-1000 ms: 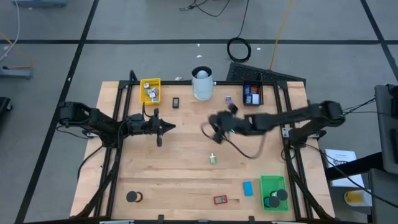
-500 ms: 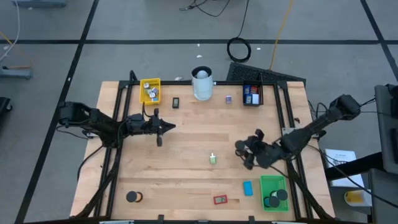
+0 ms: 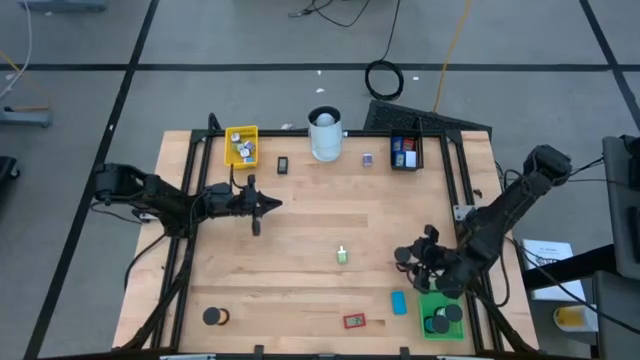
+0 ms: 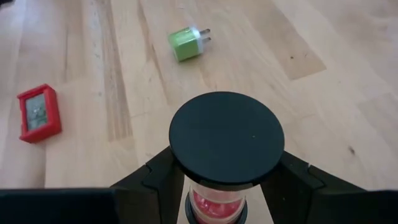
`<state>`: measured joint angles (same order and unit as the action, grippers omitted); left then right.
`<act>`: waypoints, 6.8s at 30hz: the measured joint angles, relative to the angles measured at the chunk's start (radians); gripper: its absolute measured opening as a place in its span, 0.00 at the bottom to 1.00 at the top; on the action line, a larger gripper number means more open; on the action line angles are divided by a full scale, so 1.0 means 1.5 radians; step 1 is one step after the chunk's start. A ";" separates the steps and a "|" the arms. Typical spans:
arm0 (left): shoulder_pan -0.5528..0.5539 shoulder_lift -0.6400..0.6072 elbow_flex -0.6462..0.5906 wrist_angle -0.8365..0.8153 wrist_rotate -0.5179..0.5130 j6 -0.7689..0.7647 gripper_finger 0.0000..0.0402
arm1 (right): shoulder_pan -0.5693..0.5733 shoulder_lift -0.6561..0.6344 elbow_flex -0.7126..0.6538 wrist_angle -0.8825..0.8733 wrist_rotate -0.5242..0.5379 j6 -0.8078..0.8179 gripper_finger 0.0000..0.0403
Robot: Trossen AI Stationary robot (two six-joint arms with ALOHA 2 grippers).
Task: Pick & Place Office items
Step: Put the red hourglass into the green bin
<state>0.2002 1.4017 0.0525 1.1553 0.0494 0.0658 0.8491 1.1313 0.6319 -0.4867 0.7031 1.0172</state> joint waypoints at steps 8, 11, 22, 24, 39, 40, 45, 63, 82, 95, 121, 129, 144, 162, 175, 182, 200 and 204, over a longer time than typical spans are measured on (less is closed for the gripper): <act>0.000 0.000 0.000 0.000 0.001 0.000 0.06 | 0.016 0.003 0.000 -0.013 0.003 0.028 0.45; 0.000 0.000 0.000 0.000 0.001 0.000 0.06 | 0.016 0.012 0.000 -0.016 0.002 0.027 0.45; 0.000 0.000 0.000 0.000 0.001 0.000 0.06 | 0.016 0.026 0.000 -0.018 -0.019 0.052 0.49; 0.000 0.000 0.000 0.000 0.001 0.000 0.06 | 0.016 0.026 0.000 -0.020 -0.019 0.060 0.52; 0.000 0.000 0.000 0.000 0.001 0.001 0.06 | -0.007 -0.052 0.000 -0.054 -0.053 0.116 0.72; 0.000 0.000 0.000 0.000 0.001 0.001 0.06 | -0.013 -0.063 0.000 -0.054 -0.053 0.113 0.73; 0.000 0.000 0.000 -0.001 0.001 0.003 0.06 | -0.058 -0.114 0.002 -0.042 -0.067 0.060 0.74; 0.000 0.000 0.000 -0.006 0.001 0.003 0.06 | -0.252 0.144 0.386 -0.493 -0.380 0.084 0.11; 0.000 0.000 0.000 -0.018 0.000 0.006 0.06 | -0.250 0.269 0.479 -0.571 -0.381 0.143 0.82; 0.000 0.000 0.000 -0.019 0.000 0.006 0.06 | -0.246 0.269 0.357 -0.421 -0.384 0.100 0.84; 0.000 0.000 0.000 -0.019 0.000 0.006 0.06 | -0.195 0.190 0.348 -0.444 -0.403 0.154 0.50; 0.000 0.000 0.000 -0.019 0.000 0.006 0.06 | -0.143 0.197 0.491 -0.563 -0.398 0.223 0.50; 0.000 0.000 0.000 -0.019 0.000 0.007 0.06 | 0.029 0.226 0.531 -0.622 -0.456 0.517 0.50; 0.000 0.000 0.000 -0.020 0.000 0.006 0.06 | 0.099 0.227 0.412 -0.552 -0.490 0.605 0.50; 0.000 0.000 0.000 -0.020 0.000 0.006 0.06 | 0.079 0.226 0.345 -0.491 -0.530 0.564 0.50; 0.000 0.000 0.000 -0.020 0.000 0.006 0.06 | 0.075 0.226 0.310 -0.446 -0.542 0.542 0.50; 0.000 0.000 0.000 -0.020 0.000 0.006 0.06 | 0.057 0.217 0.309 -0.462 -0.609 0.511 0.62; 0.000 0.000 0.000 -0.020 0.000 0.007 0.06 | 0.040 0.196 0.309 -0.464 -0.591 0.502 0.61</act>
<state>0.2004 1.4014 0.0525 1.1259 0.0494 0.0769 0.9093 1.4250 1.0958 -1.1824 -0.1829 1.7699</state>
